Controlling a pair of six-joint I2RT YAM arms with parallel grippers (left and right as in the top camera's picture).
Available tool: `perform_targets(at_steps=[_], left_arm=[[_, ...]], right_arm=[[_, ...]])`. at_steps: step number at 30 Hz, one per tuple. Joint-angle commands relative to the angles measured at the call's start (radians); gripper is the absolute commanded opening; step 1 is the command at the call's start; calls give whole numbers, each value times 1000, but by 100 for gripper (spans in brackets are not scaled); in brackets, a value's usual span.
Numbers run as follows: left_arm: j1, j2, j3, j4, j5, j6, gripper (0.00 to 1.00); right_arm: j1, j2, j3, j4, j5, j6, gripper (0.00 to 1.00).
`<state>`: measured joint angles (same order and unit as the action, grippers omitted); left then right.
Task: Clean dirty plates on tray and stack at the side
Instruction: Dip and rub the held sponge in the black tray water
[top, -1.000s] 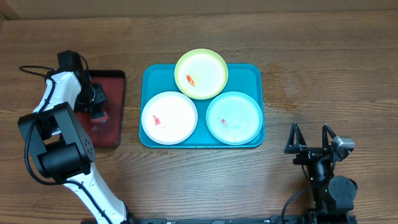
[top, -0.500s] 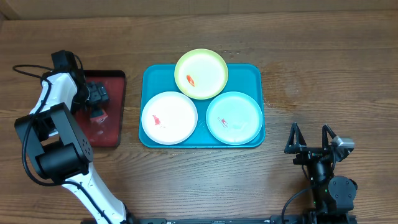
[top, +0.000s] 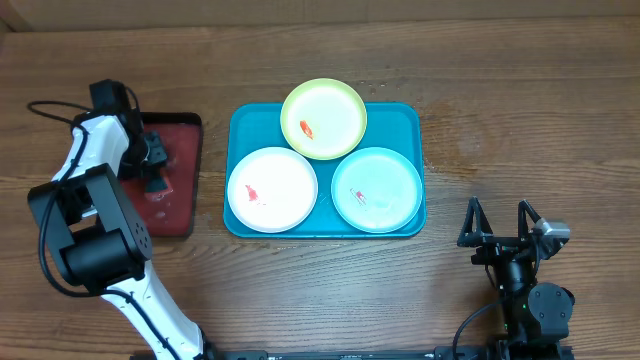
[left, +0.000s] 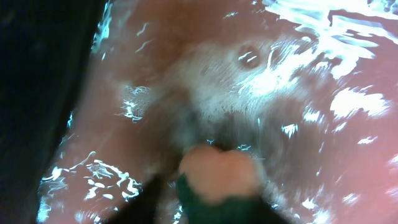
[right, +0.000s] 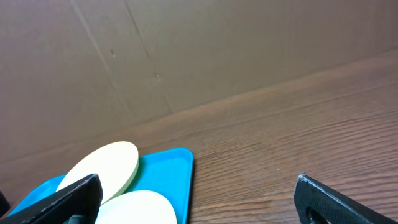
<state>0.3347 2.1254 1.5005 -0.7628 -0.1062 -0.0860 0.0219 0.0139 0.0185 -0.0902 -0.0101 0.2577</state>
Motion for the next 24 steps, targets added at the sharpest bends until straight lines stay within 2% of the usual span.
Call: perform_targets(at_steps=[1,8,10,11,12,14,15,16,17,19,20,21,22,23,24], left_arm=[[5,53,-34,-71,3,-16,100],[5,53,-34,-212,3,-26,100],[5,53,-34,-228,3,-27,93],[5,53,-34,-231,4,-27,85],[5,53,-34,-232,3,-26,73],[5,53,-34,-233,3,-27,39],[5,53,-34,-232,3,-26,19],[5,53,-34,-231,3,-26,8],[5,53,-34,-227,3,-26,4],[5,53,-34,-218,2,-26,4],[5,53,-34,-209,2,-26,4],[5,53,-34,-200,2,-26,9],[5,53,-34,-194,2,-26,45],[5,53,-34,-185,2,-26,100],[5,53,-34,-174,1,-26,100]], right_arm=[[5,-9,-10,6,9,-7,100],[5,-9,-10,6,9,-7,100],[5,-9,-10,6,9,-7,100],[5,-9,-10,6,9,-7,100],[5,-9,-10,6,9,-7,100],[5,-9,-10,6,9,-7,100],[5,-9,-10,6,9,-7,100],[5,-9,-10,6,9,-7,100],[5,-9,-10,6,9,-7,100],[5,-9,-10,6,9,-7,100],[5,-9,-10,6,9,-7,100],[5,-9,-10,6,9,-7,100],[5,-9,-10,6,9,-7,100],[5,-9,-10,6,9,-7,100],[5,-9,-10,6,9,-7,100]])
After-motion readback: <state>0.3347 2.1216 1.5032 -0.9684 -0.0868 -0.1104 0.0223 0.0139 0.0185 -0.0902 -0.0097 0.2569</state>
